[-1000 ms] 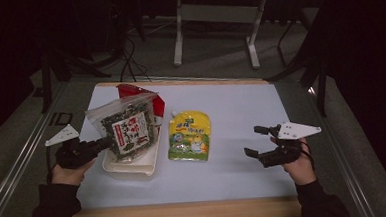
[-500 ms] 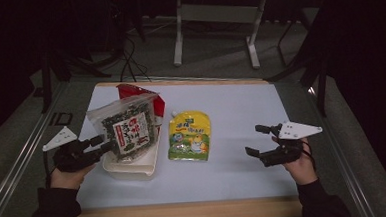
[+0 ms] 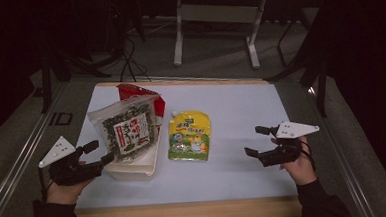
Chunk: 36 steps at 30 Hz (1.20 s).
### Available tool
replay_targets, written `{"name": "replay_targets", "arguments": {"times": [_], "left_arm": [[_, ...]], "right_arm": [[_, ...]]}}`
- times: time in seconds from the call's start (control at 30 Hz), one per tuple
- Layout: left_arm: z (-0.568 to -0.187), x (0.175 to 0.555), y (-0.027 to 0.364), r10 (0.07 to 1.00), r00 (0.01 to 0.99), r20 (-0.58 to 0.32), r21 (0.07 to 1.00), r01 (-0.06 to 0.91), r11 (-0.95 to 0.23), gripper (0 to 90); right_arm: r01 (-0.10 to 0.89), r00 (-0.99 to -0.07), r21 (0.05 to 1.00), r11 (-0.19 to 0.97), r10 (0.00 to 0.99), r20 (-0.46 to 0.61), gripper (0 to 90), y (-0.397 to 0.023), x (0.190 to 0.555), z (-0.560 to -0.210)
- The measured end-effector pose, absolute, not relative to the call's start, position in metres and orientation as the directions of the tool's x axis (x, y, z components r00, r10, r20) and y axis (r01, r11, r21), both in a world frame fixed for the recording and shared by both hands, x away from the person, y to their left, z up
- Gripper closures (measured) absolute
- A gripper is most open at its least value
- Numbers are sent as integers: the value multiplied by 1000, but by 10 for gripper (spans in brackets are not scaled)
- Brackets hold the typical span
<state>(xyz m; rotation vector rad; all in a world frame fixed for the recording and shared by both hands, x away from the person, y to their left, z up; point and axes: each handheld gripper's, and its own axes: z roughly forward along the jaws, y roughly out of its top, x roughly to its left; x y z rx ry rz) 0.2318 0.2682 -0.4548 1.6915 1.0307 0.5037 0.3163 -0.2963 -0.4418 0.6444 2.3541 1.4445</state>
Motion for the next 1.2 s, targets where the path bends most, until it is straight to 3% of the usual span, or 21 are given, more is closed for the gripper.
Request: {"name": "replay_targets", "arguments": {"times": [0.7,0.83,1.2], "left_arm": [[-448,196,236,799,590,-118,930,347,-118,232],[-451,198,224,763,628,-152,927,358,-110,154],[-465,201,182,707,688,-166,931,345,-118,34]], "right_arm": [[183,-858,890,418,510,-63,113,-292,315,-445],[232,-852,885,404,523,-15,103,-291,317,-446],[249,-849,869,429,529,-18,118,-279,323,-451]]}}
